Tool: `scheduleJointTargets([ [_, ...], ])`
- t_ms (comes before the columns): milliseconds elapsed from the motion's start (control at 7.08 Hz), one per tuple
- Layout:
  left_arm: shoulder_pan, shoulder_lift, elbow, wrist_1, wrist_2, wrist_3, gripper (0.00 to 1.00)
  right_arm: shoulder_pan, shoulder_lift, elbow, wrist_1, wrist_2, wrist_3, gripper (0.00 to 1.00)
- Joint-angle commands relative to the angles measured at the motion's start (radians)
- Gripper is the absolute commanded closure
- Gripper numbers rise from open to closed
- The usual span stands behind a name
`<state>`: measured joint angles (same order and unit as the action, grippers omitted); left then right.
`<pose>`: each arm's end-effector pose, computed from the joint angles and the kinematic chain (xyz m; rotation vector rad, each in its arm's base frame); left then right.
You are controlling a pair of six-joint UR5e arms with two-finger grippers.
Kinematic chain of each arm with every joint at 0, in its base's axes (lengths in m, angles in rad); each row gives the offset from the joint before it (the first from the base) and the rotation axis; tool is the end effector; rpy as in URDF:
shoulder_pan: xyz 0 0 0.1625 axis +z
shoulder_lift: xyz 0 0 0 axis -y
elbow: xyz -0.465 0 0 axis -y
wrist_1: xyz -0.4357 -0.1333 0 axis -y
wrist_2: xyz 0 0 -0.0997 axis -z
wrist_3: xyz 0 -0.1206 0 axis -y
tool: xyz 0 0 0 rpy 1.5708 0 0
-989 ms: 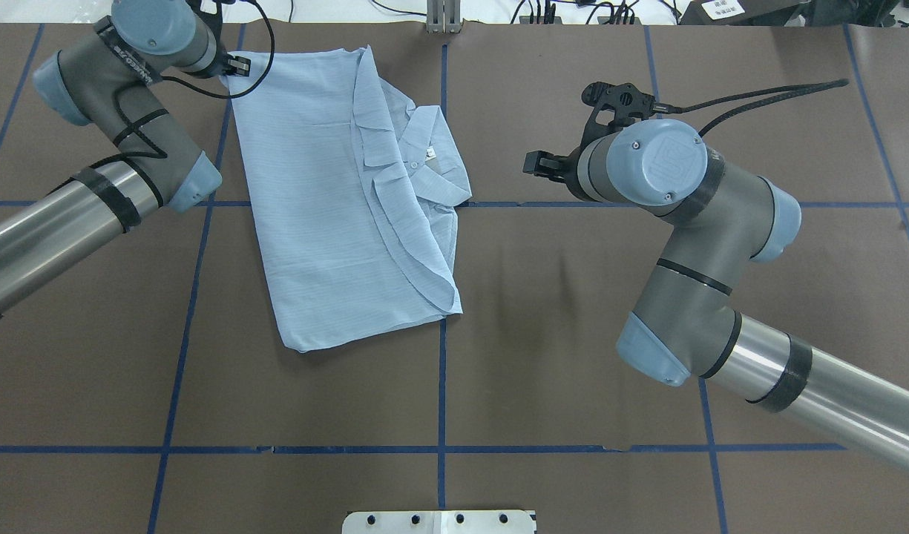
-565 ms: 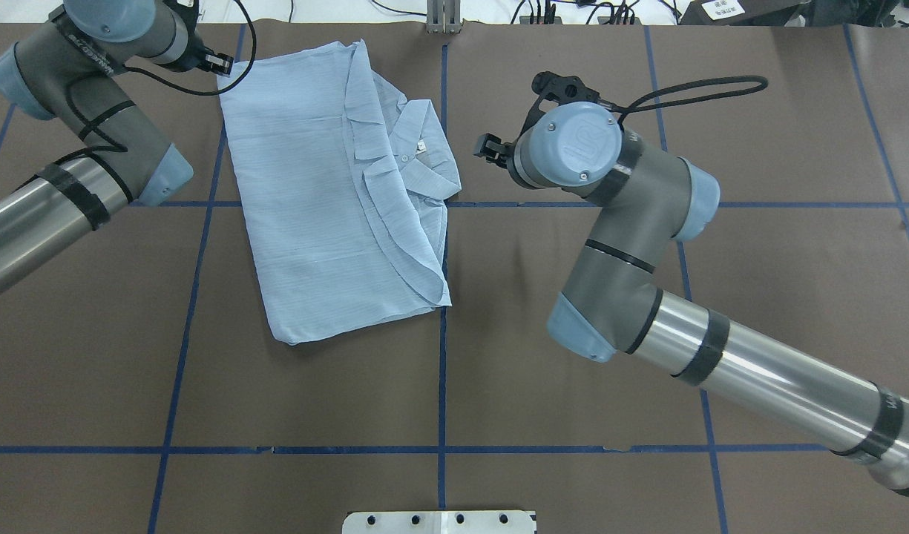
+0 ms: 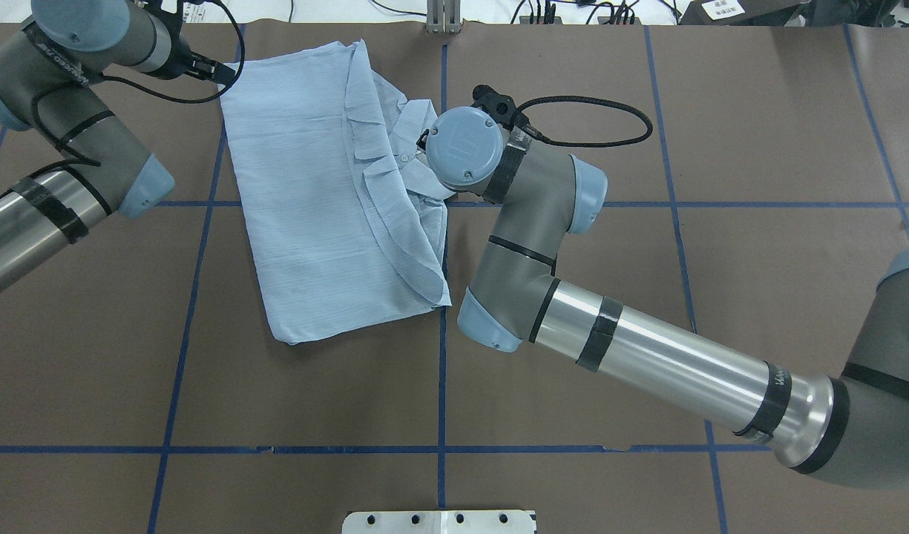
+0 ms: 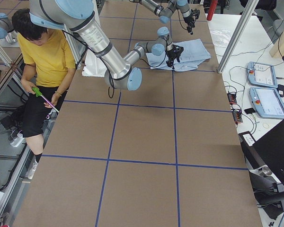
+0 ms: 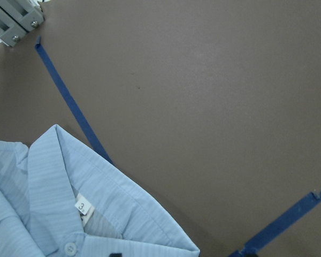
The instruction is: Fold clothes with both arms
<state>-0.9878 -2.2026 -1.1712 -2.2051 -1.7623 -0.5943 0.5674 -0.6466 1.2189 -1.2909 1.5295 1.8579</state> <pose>0.3777 -0.7732 0.4382 0.6188 0.6287 0.0724 -0.6794 -0.5969 0.2110 0.1623 -0.8641 0.8183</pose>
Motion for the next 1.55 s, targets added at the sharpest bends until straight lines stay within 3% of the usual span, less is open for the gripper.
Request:
scheduleJointTargets([
  [0, 0.0, 0.017, -0.021, -0.001, 0.0, -0.001, 0.0, -0.018, 0.019, -0.048, 0.008, -0.037, 0.018, 0.37],
  [141, 0.0, 0.018, -0.027, -0.001, 0.0, -0.001, 0.0, -0.02, 0.051, -0.097, 0.01, -0.041, 0.018, 0.37],
  [848, 0.0, 0.032, -0.039, -0.001, 0.0, -0.001, 0.0, -0.041, 0.061, -0.137, 0.013, -0.097, 0.017, 0.38],
  [989, 0.0, 0.032, -0.041, -0.001, 0.0, -0.001, 0.0, -0.046, 0.061, -0.151, 0.03, -0.112, 0.017, 0.41],
  [1130, 0.001, 0.032, -0.041, -0.001, 0.0, -0.001, 0.0, -0.049, 0.061, -0.215, 0.133, -0.132, 0.017, 0.47],
  [1413, 0.001, 0.034, -0.039, -0.001, 0.0, -0.001, 0.0, -0.049, 0.09, -0.223, 0.142, -0.137, 0.017, 1.0],
])
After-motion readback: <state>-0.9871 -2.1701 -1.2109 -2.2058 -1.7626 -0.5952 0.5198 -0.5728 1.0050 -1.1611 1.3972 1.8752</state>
